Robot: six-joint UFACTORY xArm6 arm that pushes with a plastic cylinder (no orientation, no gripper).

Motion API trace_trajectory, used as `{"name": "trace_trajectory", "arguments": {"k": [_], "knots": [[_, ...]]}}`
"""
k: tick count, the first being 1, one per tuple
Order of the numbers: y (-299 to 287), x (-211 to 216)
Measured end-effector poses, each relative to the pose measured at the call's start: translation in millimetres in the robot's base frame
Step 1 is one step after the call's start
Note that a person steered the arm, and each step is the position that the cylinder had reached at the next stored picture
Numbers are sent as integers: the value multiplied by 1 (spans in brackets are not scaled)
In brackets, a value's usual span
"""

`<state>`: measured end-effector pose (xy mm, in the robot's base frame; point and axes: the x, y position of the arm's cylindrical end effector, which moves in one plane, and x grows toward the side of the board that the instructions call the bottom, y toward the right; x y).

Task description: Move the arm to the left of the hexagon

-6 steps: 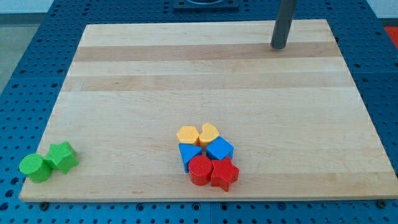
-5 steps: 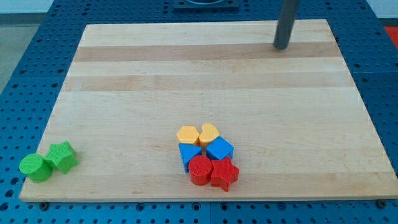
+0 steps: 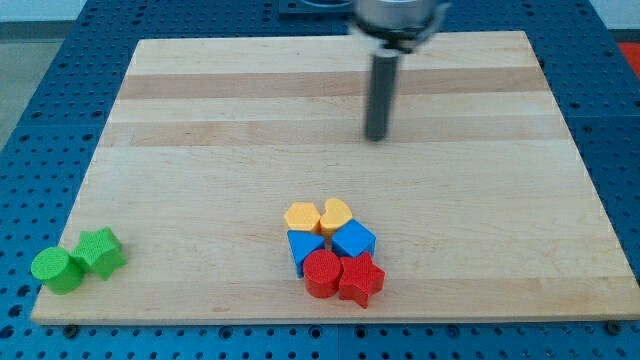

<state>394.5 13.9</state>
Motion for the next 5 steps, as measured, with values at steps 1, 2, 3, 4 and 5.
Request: {"name": "trace_trajectory", "arguments": {"k": [1,2,3,4,5], "knots": [[-103,37],[-164,82],[-167,99],[-146,120],[-146,167]]}}
